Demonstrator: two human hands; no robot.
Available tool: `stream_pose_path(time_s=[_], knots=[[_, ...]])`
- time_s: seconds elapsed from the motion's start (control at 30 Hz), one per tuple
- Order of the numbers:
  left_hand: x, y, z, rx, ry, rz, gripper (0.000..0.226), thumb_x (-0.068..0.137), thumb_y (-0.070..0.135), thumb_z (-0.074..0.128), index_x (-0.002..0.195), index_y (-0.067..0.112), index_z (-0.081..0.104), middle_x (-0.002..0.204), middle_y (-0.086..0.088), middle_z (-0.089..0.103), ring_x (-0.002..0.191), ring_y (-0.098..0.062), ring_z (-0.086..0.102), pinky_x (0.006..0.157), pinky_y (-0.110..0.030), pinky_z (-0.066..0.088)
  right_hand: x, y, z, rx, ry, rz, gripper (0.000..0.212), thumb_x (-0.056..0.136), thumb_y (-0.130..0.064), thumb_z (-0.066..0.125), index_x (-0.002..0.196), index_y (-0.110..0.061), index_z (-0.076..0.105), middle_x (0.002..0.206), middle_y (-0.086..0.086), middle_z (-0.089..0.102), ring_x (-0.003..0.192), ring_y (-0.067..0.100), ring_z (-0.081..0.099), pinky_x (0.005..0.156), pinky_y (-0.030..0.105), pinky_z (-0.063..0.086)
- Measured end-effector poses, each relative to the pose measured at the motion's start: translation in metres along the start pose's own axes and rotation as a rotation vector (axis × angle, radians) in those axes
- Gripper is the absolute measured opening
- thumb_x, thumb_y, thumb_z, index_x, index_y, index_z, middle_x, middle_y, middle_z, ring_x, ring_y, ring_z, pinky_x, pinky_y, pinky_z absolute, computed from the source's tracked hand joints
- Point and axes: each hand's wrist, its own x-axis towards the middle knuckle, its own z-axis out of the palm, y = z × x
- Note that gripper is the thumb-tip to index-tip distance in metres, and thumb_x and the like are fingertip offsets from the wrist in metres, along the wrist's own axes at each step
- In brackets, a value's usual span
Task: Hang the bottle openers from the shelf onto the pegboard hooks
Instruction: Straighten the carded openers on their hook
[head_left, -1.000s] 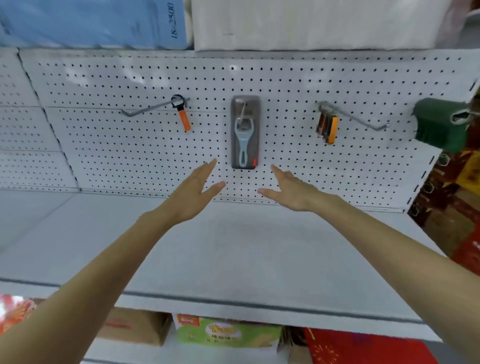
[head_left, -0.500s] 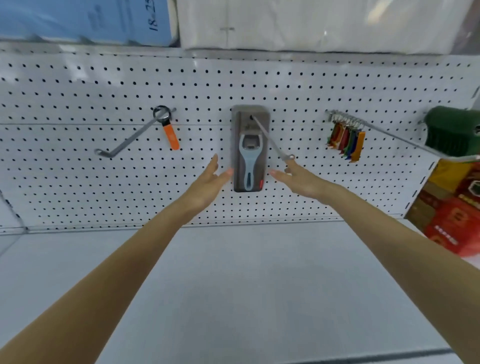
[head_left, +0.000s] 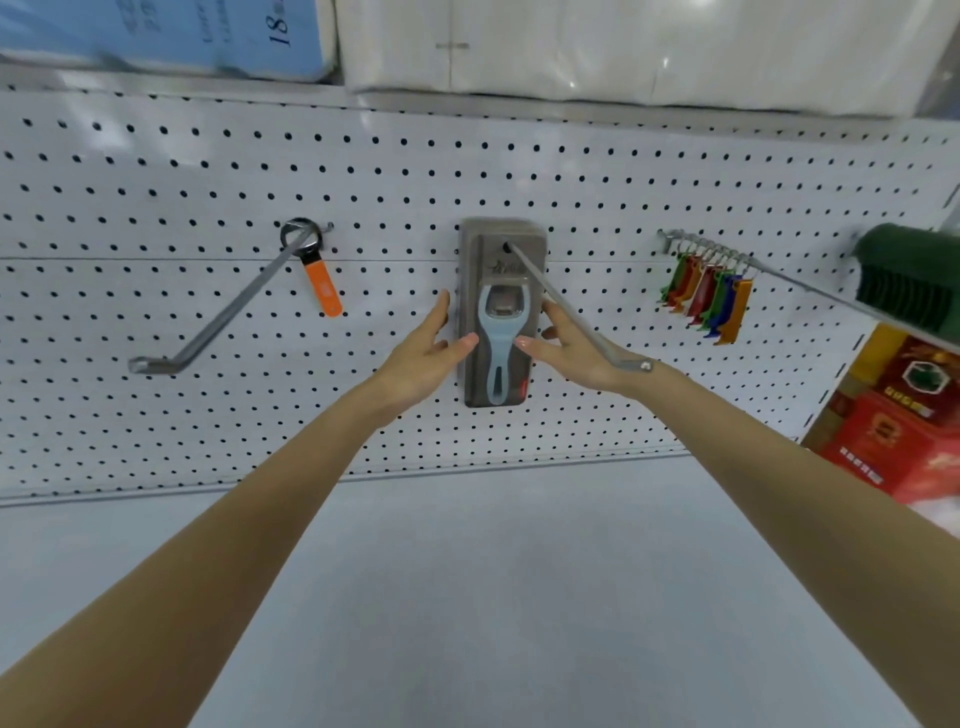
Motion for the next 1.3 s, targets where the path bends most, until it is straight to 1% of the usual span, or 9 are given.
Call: stream_pose_path(time_s=[0.17,0.3,0.37,0.53,0.63,0.8,0.97,1.13,1.3], knots=[[0.009,0.000,-0.003,-0.039,-0.009,0.085,0.067,0.099,0.025,0.048,0.152,0.035,0.008,0.155,0.011,0.026,0.132,-0.009,0.040,0.101,-0.029,0.036,0.009,0.005,0.001,0.012,0.027,-0.045,0.105,0.066,-0.083,0.046,0.149,-0.025,0.022,0.139,0.003,0.049,0.120,0.022,0.053,0.099,0.046,0.047],[0.014,-0.002,-0.006,-0.069,-0.003,0.092,0.064,0.098,0.019,0.050,0.151,0.033,0.016,0.137,0.013,0.040,0.117,-0.001,0.045,0.083,-0.012,0.042,0.007,0.000,-0.003,-0.001,0.013,-0.044,0.098,0.069,-0.077,0.048,0.148,-0.024,0.024,0.137,0.006,0.050,0.117,0.023,0.056,0.090,0.047,0.053],[0.016,-0.002,-0.007,-0.081,0.000,0.087,0.064,0.098,0.019,0.051,0.150,0.033,0.018,0.129,0.014,0.043,0.113,-0.002,0.048,0.074,-0.012,0.045,0.005,-0.002,-0.005,-0.008,-0.011,-0.034,0.088,0.077,-0.070,0.050,0.147,-0.024,0.024,0.139,0.006,0.050,0.120,0.022,0.054,0.090,0.049,0.052],[0.018,-0.003,-0.007,-0.074,-0.007,0.077,0.062,0.097,0.022,0.053,0.150,0.033,0.022,0.129,0.012,0.045,0.108,-0.004,0.053,0.091,-0.033,0.045,0.006,0.001,-0.005,0.060,-0.012,-0.033,0.074,0.089,-0.050,0.056,0.148,-0.021,0.022,0.139,-0.001,0.049,0.119,0.015,0.052,0.093,0.042,0.050],[0.018,-0.002,-0.006,-0.081,-0.025,0.080,0.062,0.097,0.022,0.053,0.150,0.033,0.024,0.132,0.011,0.045,0.106,0.001,0.055,0.093,-0.035,0.046,0.007,0.002,-0.006,0.121,-0.017,-0.032,0.073,0.090,-0.042,0.060,0.147,-0.017,0.023,0.132,0.000,0.053,0.115,0.013,0.054,0.093,0.037,0.050],[0.018,-0.002,-0.008,-0.079,-0.025,0.085,0.065,0.093,0.023,0.060,0.149,0.030,0.028,0.135,0.008,0.046,0.108,-0.003,0.056,0.091,-0.031,0.049,0.005,-0.002,-0.010,0.139,-0.014,-0.038,0.074,0.088,-0.040,0.063,0.146,-0.016,0.025,0.138,0.002,0.049,0.122,0.016,0.051,0.101,0.044,0.046],[0.018,-0.002,-0.013,-0.117,-0.023,0.064,0.063,0.089,0.021,0.066,0.144,0.031,0.035,0.135,0.002,0.050,0.120,-0.014,0.054,0.096,-0.037,0.048,0.004,-0.002,-0.012,0.151,-0.023,-0.040,0.072,0.086,-0.041,0.065,0.143,-0.016,0.029,0.135,0.003,0.051,0.124,0.020,0.051,0.104,0.048,0.042],[0.017,-0.002,-0.017,-0.051,0.000,0.065,0.063,0.090,0.024,0.066,0.144,0.032,0.035,0.113,0.011,0.057,0.112,-0.008,0.055,0.097,-0.031,0.042,0.004,-0.005,-0.012,0.126,-0.020,-0.072,0.074,0.086,-0.041,0.066,0.145,-0.018,0.028,0.138,0.002,0.047,0.122,0.019,0.051,0.100,0.044,0.047],[0.014,-0.001,-0.020,-0.052,-0.018,0.057,0.064,0.089,0.026,0.066,0.144,0.032,0.035,0.116,0.012,0.056,0.113,-0.010,0.055,0.095,-0.034,0.047,0.001,-0.011,-0.012,0.109,-0.040,-0.091,0.076,0.085,-0.040,0.068,0.145,-0.021,0.027,0.135,0.005,0.048,0.114,0.019,0.056,0.088,0.038,0.054]])
